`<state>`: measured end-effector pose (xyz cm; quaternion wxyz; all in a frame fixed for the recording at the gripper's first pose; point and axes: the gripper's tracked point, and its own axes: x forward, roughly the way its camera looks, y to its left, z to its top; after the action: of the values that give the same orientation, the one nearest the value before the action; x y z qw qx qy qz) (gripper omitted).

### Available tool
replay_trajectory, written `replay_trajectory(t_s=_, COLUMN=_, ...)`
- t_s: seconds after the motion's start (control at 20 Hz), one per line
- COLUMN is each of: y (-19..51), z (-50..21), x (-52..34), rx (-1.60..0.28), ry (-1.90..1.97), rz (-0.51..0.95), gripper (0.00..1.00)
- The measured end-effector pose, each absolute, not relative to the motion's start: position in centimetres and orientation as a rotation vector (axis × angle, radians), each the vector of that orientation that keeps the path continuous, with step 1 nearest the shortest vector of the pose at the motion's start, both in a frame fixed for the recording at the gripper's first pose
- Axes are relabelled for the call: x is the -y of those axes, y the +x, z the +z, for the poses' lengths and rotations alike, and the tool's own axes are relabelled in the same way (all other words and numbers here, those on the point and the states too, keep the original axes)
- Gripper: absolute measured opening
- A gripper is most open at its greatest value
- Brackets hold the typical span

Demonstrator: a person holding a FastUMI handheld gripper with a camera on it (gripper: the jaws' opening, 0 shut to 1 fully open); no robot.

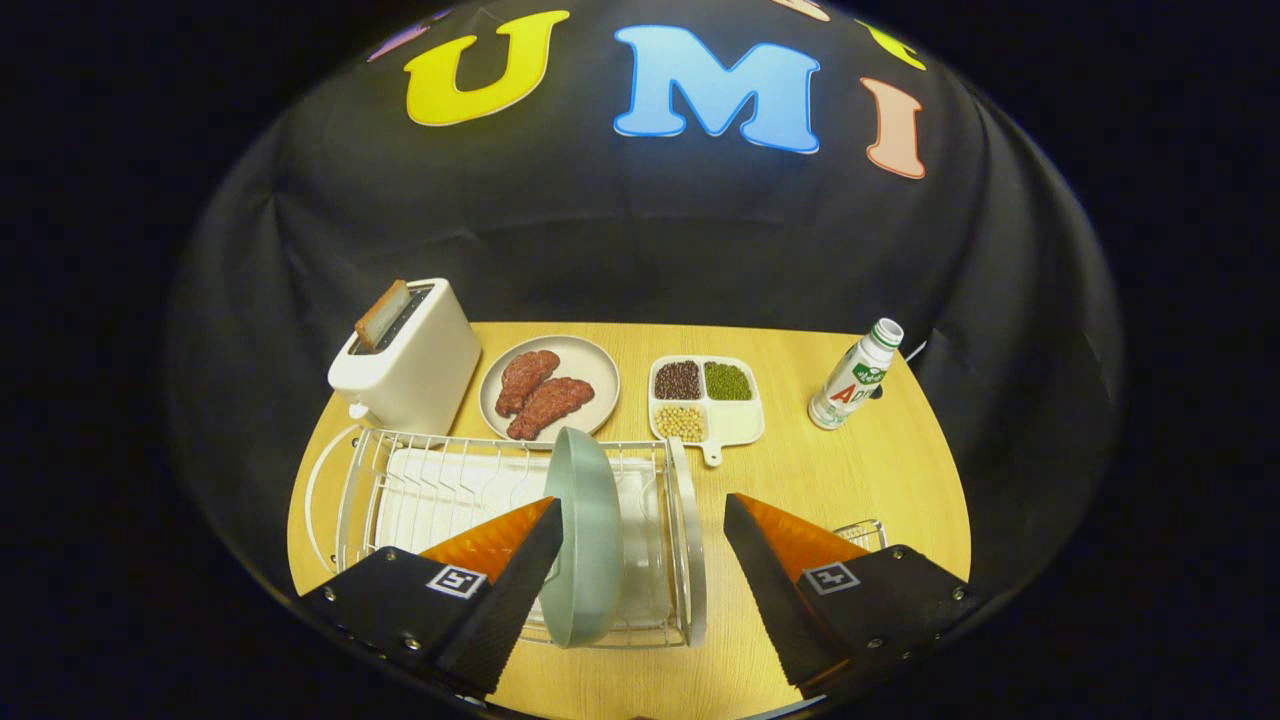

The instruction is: Take the plate from the dish rack, then take the spoon from the basket and place it into the plate.

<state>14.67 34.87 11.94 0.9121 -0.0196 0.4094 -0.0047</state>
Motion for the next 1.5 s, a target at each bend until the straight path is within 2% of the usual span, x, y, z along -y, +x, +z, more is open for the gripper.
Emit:
replay_trajectory(t_s=0.15, y=14.7, z=9.9, x=-35.1, rx=-0.917, ry=-0.07, rz=-0.045, gripper=0.99)
replay_trajectory(t_s=0.25, y=15.0, z=8.8, x=-35.4, rx=-0.955, ry=-0.076, rz=-0.07, gripper=0.85)
replay_trajectory(t_s=0.35, y=15.2, z=7.8, x=-35.4, rx=-0.98, ry=-0.099, rz=-0.095, gripper=0.83)
replay_trajectory(t_s=0.4, y=15.2, z=7.3, x=-35.5, rx=-0.992, ry=-0.11, rz=-0.104, gripper=0.72)
replay_trajectory(t_s=0.45, y=15.3, z=6.7, x=-35.5, rx=-1.009, ry=-0.117, rz=-0.111, gripper=0.68)
replay_trajectory(t_s=0.5, y=15.4, z=6.3, x=-36.0, rx=-1.019, ry=-0.112, rz=-0.113, gripper=0.56)
replay_trajectory(t_s=0.6, y=15.4, z=5.3, x=-36.2, rx=-1.035, ry=-0.118, rz=-0.103, gripper=0.45)
replay_trajectory(t_s=0.65, y=15.5, z=5.5, x=-36.9, rx=-1.018, ry=-0.088, rz=-0.076, gripper=0.48)
replay_trajectory(t_s=0.7, y=15.7, z=6.1, x=-37.9, rx=-1.007, ry=-0.06, rz=-0.068, gripper=0.43)
replay_trajectory(t_s=0.75, y=15.4, z=5.6, x=-37.9, rx=-1.018, ry=-0.089, rz=-0.045, gripper=0.3)
replay_trajectory(t_s=0.9, y=15.0, z=6.7, x=-37.9, rx=-1.016, ry=-0.107, rz=-0.046, gripper=0.27)
replay_trajectory(t_s=1.25, y=15.0, z=8.5, x=-35.9, rx=-1.003, ry=-0.125, rz=-0.105, gripper=0.27)
replay_trajectory(t_s=1.5, y=13.9, z=11.2, x=-35.2, rx=-0.967, ry=-0.063, rz=-0.091, gripper=0.27)
